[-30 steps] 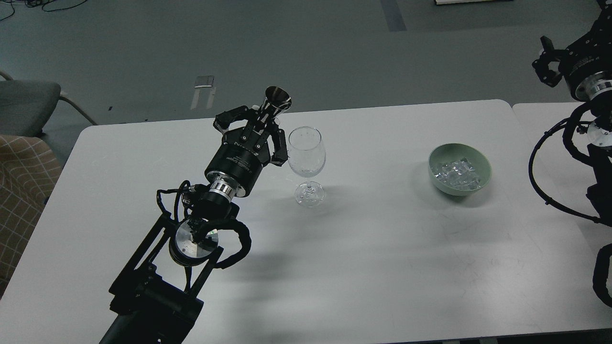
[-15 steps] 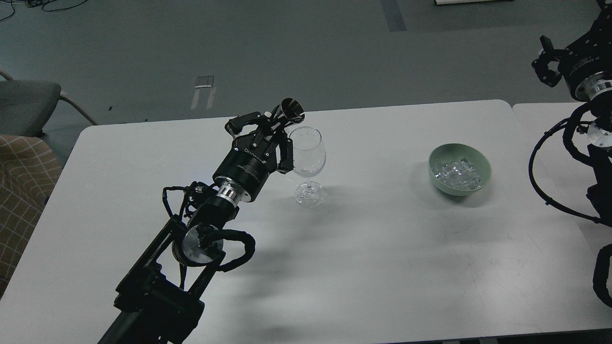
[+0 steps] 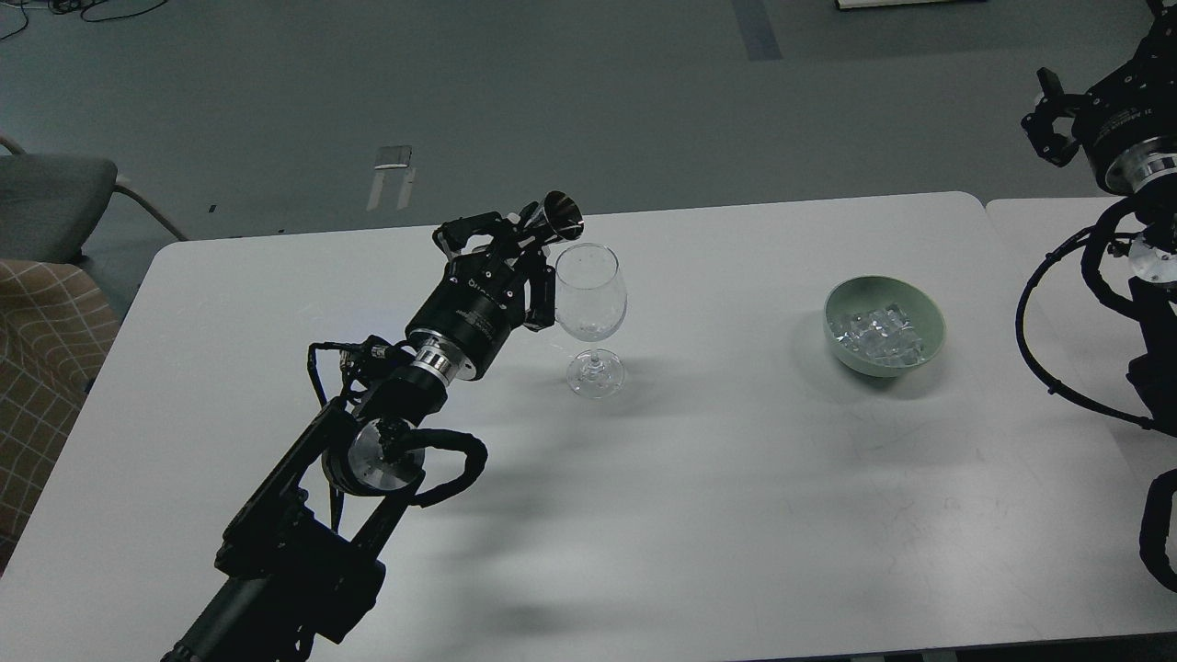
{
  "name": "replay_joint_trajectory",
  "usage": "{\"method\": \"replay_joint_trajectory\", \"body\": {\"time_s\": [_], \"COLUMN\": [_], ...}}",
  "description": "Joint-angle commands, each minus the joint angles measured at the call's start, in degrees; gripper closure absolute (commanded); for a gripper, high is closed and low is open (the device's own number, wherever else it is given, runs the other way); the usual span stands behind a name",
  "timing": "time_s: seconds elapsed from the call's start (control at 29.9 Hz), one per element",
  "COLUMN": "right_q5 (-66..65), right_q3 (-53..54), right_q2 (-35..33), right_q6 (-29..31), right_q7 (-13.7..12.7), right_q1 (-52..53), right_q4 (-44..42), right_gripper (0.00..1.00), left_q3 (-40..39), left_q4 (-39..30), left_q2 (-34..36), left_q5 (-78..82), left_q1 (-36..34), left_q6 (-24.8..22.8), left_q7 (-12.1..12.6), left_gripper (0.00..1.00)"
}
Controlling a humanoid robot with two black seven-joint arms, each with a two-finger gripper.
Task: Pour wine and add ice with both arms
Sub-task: 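Tilt the jigger with the left gripper to pour into the glass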
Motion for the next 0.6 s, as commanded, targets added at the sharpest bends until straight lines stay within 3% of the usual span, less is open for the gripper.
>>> {"method": "replay_joint_trajectory", "body": {"time_s": [0.0, 0.57], "right_q5": [0.01, 0.01], "right_q3": [-0.02, -0.02], "right_q2": [0.00, -0.09], "right_q6": [0.09, 0.00], "right_q7": [0.00, 0.00], "right_q1": [-0.16, -0.51], "right_q4": [0.00, 1.58], "right_gripper": [0.00, 0.00], "left_q3": [0.00, 0.18], "left_q4": [1.12, 1.12], "left_q2": [0.53, 1.32], "left_q5": [0.20, 4.42], "left_q1": [-0.32, -1.55], "left_q6": [0.00, 0.00], "left_q7": [-0.21, -0.57], "left_gripper": [0.94, 0.94]}}
